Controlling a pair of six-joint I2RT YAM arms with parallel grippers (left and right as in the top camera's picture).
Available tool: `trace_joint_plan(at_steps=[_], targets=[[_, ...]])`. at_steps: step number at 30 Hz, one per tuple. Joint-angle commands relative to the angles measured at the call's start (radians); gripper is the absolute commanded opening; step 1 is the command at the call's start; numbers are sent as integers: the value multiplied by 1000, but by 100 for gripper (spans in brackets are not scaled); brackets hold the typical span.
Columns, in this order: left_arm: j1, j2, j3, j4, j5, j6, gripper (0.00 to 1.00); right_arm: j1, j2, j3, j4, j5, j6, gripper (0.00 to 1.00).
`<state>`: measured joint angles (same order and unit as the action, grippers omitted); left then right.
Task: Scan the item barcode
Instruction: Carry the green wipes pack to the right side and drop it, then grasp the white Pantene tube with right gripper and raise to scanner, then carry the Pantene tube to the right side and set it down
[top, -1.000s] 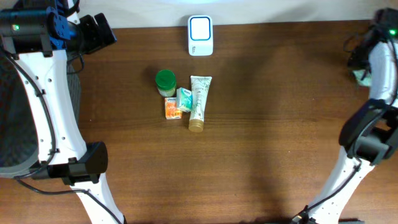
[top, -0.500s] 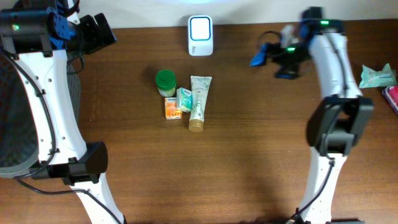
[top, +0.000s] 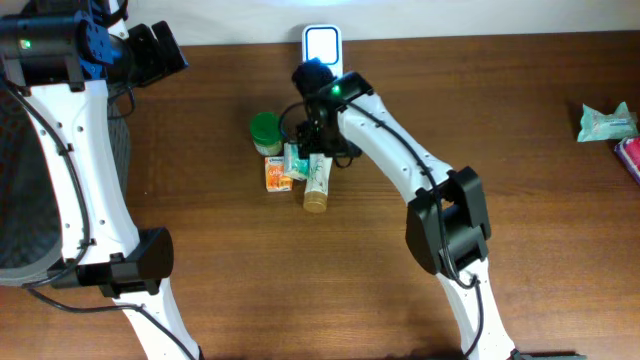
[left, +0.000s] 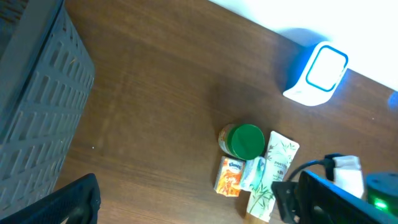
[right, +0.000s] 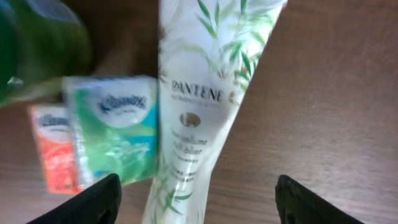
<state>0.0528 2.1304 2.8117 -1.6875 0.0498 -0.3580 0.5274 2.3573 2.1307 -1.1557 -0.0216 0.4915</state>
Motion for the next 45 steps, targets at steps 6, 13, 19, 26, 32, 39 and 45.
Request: trace_joint_plan(at_steps=[6, 13, 19, 26, 32, 39, 45], targets=[[2, -16, 2, 0, 7, 15, 99, 7, 8, -155, 114, -15, 41, 62], [2, -16, 2, 0, 7, 15, 99, 16, 8, -210, 169, -19, 33, 12], [2, -16, 2, 0, 7, 15, 99, -26, -8, 48, 43, 143, -50, 4], [2, -16, 2, 0, 7, 15, 99, -91, 3, 307, 314, 217, -253, 4], [2, -16, 2, 0, 7, 15, 99, -101, 128, 306, 657, 213, -252, 4], [2, -16, 2, 0, 7, 15, 99, -111, 185, 306, 677, 213, -251, 4], [2, -16, 2, 0, 7, 15, 99, -128, 135, 306, 623, 239, -251, 4]])
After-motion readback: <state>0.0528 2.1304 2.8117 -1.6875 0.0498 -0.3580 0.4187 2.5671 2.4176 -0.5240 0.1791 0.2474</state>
